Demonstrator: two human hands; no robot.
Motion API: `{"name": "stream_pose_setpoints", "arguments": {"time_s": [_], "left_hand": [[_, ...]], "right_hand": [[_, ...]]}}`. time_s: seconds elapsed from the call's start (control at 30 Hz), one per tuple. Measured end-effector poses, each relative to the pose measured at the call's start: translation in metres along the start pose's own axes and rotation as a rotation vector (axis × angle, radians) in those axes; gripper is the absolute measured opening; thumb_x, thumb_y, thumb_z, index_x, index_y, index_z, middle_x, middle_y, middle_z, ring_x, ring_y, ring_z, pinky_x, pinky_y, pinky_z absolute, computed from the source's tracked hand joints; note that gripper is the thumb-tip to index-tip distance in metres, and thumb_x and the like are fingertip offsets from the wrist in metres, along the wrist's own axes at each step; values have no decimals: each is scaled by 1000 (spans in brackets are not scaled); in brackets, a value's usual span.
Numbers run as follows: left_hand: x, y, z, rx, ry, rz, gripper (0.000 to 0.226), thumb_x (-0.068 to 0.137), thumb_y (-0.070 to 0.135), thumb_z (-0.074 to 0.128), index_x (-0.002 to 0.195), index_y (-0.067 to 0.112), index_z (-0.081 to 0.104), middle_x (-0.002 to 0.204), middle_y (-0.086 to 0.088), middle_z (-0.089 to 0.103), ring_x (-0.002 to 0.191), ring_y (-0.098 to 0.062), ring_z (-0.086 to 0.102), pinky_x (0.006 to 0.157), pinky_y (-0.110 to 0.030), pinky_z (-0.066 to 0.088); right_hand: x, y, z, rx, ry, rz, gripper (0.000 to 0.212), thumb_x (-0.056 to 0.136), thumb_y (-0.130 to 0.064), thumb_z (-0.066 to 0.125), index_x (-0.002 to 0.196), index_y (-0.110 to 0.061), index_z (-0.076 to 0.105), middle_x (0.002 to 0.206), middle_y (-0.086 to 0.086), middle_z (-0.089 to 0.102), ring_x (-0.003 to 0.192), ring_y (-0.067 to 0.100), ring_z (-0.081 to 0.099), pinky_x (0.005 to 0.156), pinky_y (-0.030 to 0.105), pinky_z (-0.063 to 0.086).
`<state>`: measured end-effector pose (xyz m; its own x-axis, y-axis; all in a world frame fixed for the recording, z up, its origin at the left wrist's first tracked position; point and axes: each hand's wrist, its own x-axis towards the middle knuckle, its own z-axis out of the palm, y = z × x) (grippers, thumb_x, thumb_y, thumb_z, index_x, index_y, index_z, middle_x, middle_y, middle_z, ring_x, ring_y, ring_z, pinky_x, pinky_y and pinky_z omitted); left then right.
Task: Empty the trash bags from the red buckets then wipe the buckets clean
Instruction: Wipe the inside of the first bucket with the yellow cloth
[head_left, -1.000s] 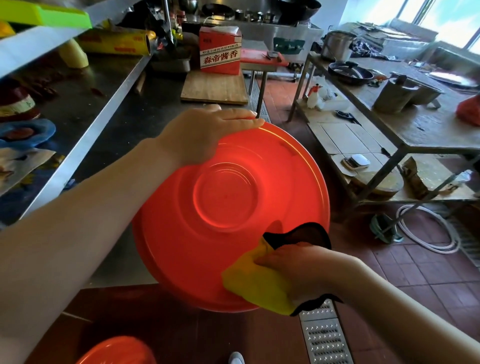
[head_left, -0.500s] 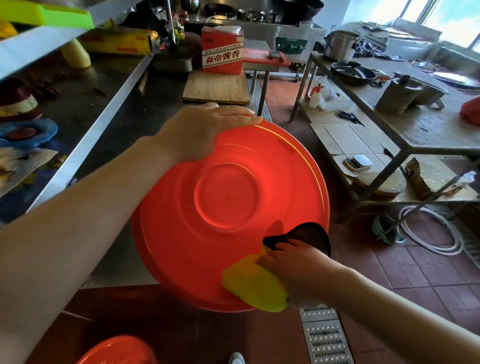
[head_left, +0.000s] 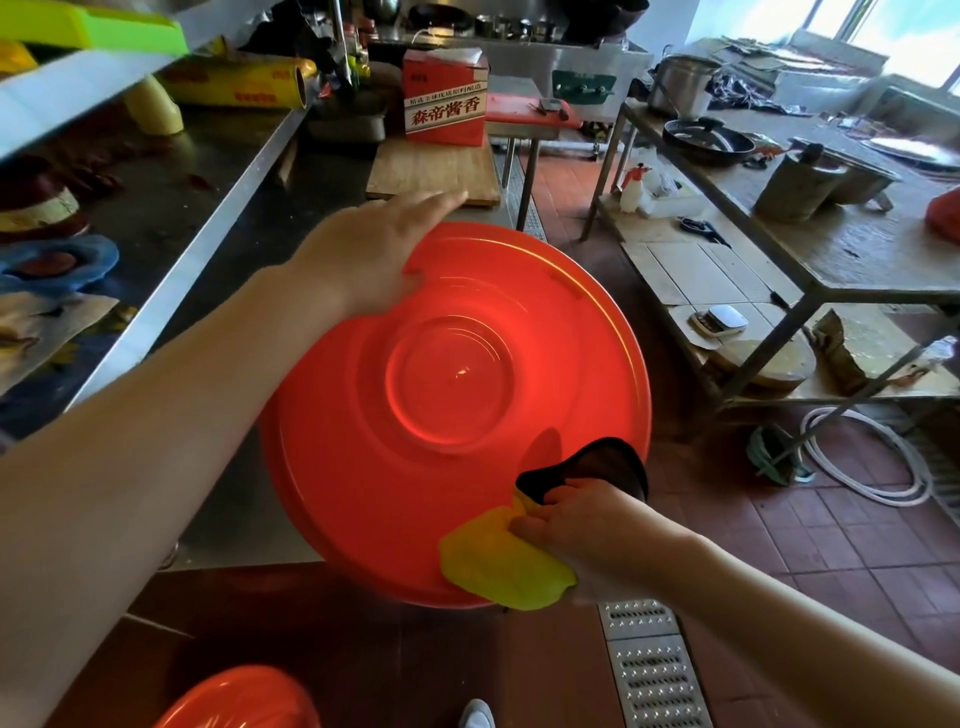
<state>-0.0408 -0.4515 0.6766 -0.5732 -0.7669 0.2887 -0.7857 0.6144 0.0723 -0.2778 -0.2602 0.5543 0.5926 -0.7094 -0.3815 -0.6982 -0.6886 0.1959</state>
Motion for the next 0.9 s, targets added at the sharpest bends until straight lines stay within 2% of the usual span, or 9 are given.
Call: {"name": "stream_pose_setpoints", "arguments": {"time_s": [0.17,0.27,0.37,0.47,0.6,0.8,0.83,0.9], "left_hand": [[-30,-18,3,-330,100,-166,68,90,33,64,148,45,30,145,10,49,126,-14,52,101,-38,42],[-44,-26,0,-447,125,-222,60,92,43,62,145,48,34,142,13,51,122,-9,52,100,-36,42],[-56,-37,-1,-460,68,-265,64,92,45,63,146,51,30,146,12,47,127,-9,48,103,-37,39],[-69,-42,4,-460,42,-315,70,92,41,64,148,51,23,152,7,41,132,-15,45,106,-42,39],[-80,-46,28,-604,115,-405,75,94,35,64,152,46,18,156,8,34,125,-5,36,103,-37,35],[-97,-58,59,-770,307,-530,62,94,29,64,147,43,34,139,19,45,123,-6,45,102,-37,38],[-99,-59,58,-779,310,-522,62,95,25,63,147,43,35,137,22,46,122,-2,47,103,-34,38],[-100,-59,54,-781,297,-489,65,96,18,60,149,44,33,136,29,44,118,14,45,101,-20,35]], "right_hand": [[8,-3,-2,9,10,-40,67,71,-37,70,132,-23,45,104,5,66,93,31,60,82,47,50],[13,-5,-1,1,6,-58,63,70,-34,69,127,-22,45,101,5,66,89,32,61,79,47,50],[19,-8,-3,17,-2,-47,65,71,-37,68,129,-21,44,104,4,66,90,32,61,77,44,51],[24,-6,-9,96,46,27,64,71,-41,67,129,-24,45,103,1,66,92,28,62,73,40,52],[30,-6,-15,178,106,68,54,71,-45,65,120,-27,50,99,-4,67,88,26,65,65,35,47],[43,-16,-17,192,145,54,52,71,-40,63,120,-27,48,95,-3,67,84,28,66,61,35,46],[44,-17,-17,194,152,52,53,72,-39,62,121,-26,48,96,-3,67,85,28,66,61,35,46],[46,-19,-16,210,161,55,55,74,-40,62,125,-26,47,100,-3,68,88,28,66,63,36,46]]}}
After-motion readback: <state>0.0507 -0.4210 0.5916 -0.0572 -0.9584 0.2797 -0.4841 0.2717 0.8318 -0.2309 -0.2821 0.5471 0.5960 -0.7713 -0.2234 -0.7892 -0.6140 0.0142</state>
